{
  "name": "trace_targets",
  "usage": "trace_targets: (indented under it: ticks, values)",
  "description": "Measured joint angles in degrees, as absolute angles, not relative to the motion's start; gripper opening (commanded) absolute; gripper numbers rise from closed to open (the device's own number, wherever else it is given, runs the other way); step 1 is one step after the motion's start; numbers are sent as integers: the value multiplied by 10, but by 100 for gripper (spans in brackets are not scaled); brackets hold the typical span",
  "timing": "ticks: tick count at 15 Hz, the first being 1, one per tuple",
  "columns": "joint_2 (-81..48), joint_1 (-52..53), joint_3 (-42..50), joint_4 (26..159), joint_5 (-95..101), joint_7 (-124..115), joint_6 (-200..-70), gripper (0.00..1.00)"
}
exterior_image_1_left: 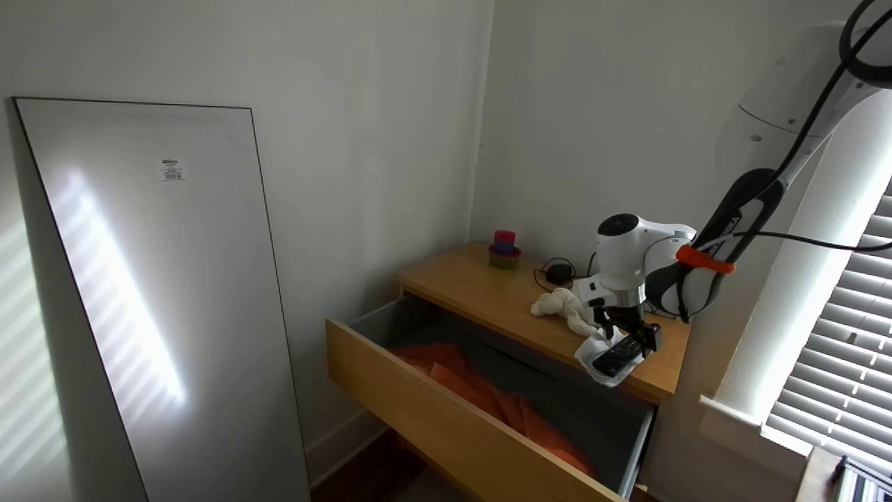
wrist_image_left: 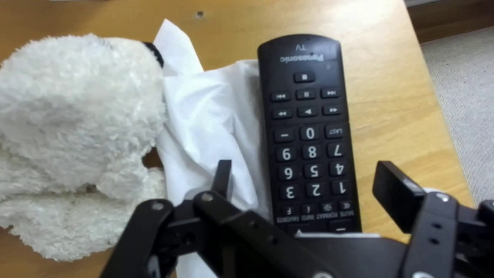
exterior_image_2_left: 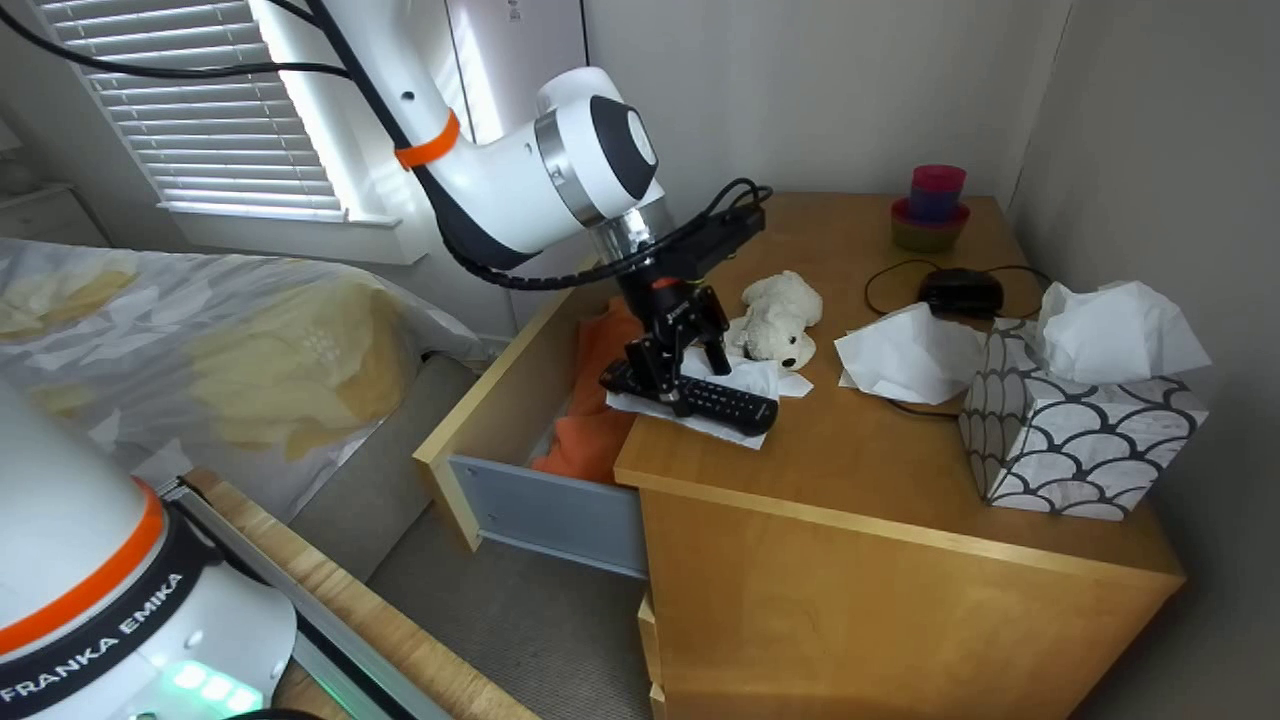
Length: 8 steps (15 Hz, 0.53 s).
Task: Remove the remote from the paper towel and put it on the cupboard
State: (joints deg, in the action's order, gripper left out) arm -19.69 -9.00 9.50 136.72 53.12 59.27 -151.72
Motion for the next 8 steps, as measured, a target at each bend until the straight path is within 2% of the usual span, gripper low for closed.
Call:
trace_targets:
  ticks: [2, 4, 8]
  values:
    - [-197, -90, 95, 1367, 531, 593, -1517, 44]
    - [-197, -90, 95, 1367, 531, 593, -1517, 32]
    - [-197, -90, 95, 1366, 531, 593, -1517, 31]
